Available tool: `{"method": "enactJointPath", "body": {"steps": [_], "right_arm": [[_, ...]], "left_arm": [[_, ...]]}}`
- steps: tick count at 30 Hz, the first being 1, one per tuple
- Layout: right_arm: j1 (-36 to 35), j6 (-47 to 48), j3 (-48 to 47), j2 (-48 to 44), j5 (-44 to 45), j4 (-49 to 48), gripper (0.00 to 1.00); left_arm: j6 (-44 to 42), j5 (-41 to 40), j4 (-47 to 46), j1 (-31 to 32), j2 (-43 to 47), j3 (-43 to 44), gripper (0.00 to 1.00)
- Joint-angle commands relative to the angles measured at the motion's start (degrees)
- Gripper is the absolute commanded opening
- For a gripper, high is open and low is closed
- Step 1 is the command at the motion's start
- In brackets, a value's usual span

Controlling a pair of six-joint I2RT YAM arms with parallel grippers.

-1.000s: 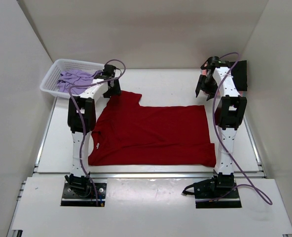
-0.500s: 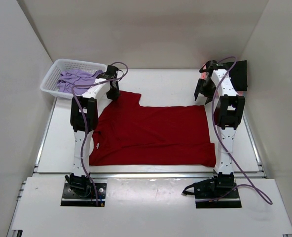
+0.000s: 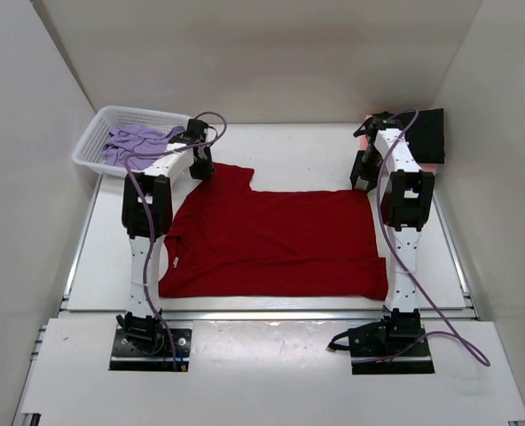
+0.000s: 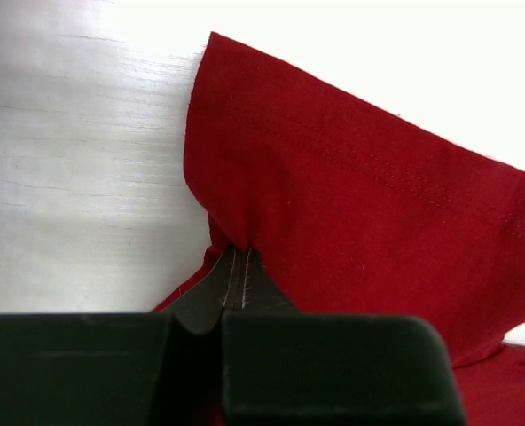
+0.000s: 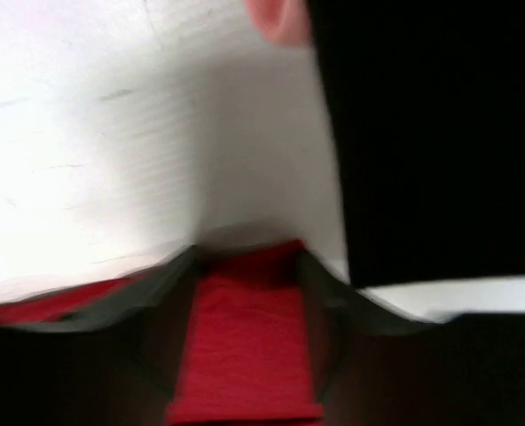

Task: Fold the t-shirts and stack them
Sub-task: Grap the side of the flattened tshirt furthest away from the robot with both arms

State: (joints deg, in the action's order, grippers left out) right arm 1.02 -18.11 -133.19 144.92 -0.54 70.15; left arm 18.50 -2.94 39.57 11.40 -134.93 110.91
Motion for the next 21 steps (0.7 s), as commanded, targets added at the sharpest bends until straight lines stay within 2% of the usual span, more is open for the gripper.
{"method": "enactJointPath", "body": {"steps": [1, 2, 3, 10, 15, 21], "right_arm": [[-0.5, -1.0, -0.8, 1.4, 1.9, 2.6, 0.38], [-0.4, -1.1, -0.8, 1.0, 1.8, 2.9, 0.06], [-0.1, -1.0, -1.5, 0.7, 1.9, 3.4, 0.0], [0.9, 1.3, -5.0, -2.3, 2.8, 2.9, 0.0], [1.0, 2.8, -3.3, -6.5, 2.2, 3.3, 0.0], [-0.6, 3.5, 10.4, -15.4, 4.3, 1.1, 0.0]], "left_arm": [[0.4, 2.7, 1.3, -0.1, 2.3, -2.7, 0.0], [0.4, 2.9, 0.9, -0.1, 2.6, -2.7, 0.0], [0.5, 2.8, 0.9, -0.3, 2.9, -2.9, 0.0], [0.0, 4.8, 0.8, -1.6, 9.5, -6.9, 0.0], [2.1, 8.8, -0.4, -3.7, 18.1, -16.8, 0.0], [2.2, 10.9, -1.1, -3.0, 26.8, -24.2, 0.0]]}}
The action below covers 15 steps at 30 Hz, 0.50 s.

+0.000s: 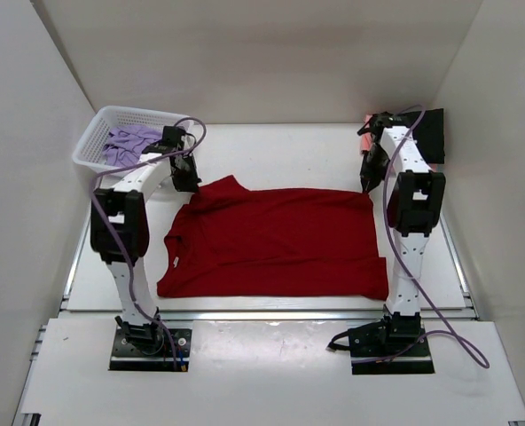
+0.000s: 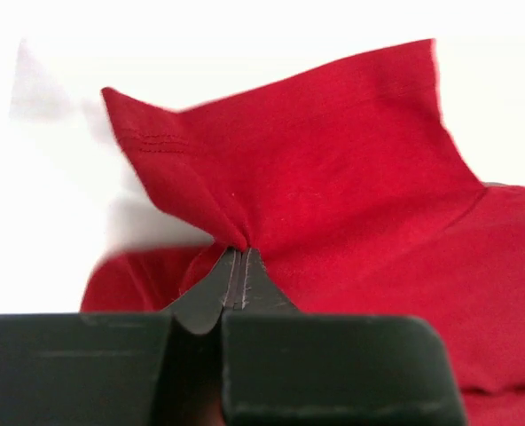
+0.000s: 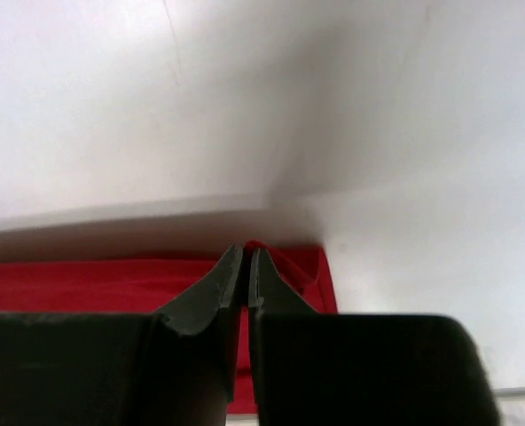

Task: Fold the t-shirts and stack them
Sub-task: Grap the side of the flattened tshirt furthest away from the robot with both arms, then fold the other side of the tshirt into a rectangle

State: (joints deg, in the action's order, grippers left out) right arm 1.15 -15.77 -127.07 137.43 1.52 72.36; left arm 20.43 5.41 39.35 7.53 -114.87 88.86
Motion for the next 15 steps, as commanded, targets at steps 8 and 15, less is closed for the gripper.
{"method": "enactJointPath", "body": {"steps": [8, 15], "right_arm": [[-2.0, 0.9, 35.9, -27.3, -1.2, -16.4, 0.0], [0.2, 2.2, 51.1, -35.8, -3.6, -22.0, 0.0]], "left_arm": [[0.0, 4.2, -2.1, 1.8, 16.5, -11.2, 0.0], [-1.3, 2.5, -1.6, 3.5, 26.1, -22.7, 0.0]]}}
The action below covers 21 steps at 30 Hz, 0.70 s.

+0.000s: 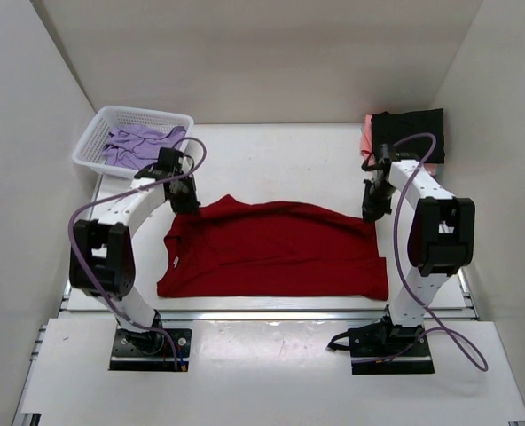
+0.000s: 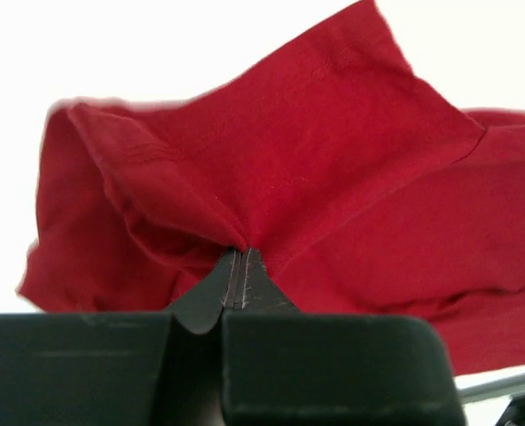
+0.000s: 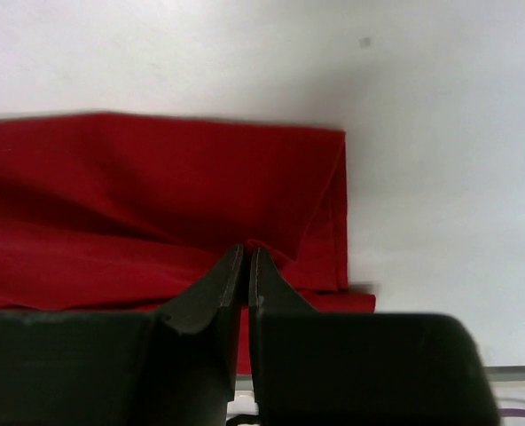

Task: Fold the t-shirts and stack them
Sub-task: Fold the other side of the tshirt into a rectangle

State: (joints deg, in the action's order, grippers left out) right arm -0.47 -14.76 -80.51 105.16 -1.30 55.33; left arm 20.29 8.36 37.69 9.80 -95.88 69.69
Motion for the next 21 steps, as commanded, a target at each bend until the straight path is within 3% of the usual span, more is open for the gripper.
{"method": "enactJointPath", "body": {"steps": [1, 8, 21], "right_arm": [[2.8, 1.8, 6.0, -5.0, -1.1, -6.5, 0.0], [8.7, 4.6, 15.6, -8.7, -1.2, -14.4, 0.0], [6.3, 5.5, 20.2, -15.7, -0.1, -14.6, 0.0]], "left_arm": [[-1.7, -1.1, 0.2, 1.3, 8.2, -5.5, 0.0], [-2.5, -2.0, -0.6, 0.2, 17.6, -15.5, 0.0], [-4.8, -3.1, 0.9, -0.3, 26.5, -23.0, 0.0]]}}
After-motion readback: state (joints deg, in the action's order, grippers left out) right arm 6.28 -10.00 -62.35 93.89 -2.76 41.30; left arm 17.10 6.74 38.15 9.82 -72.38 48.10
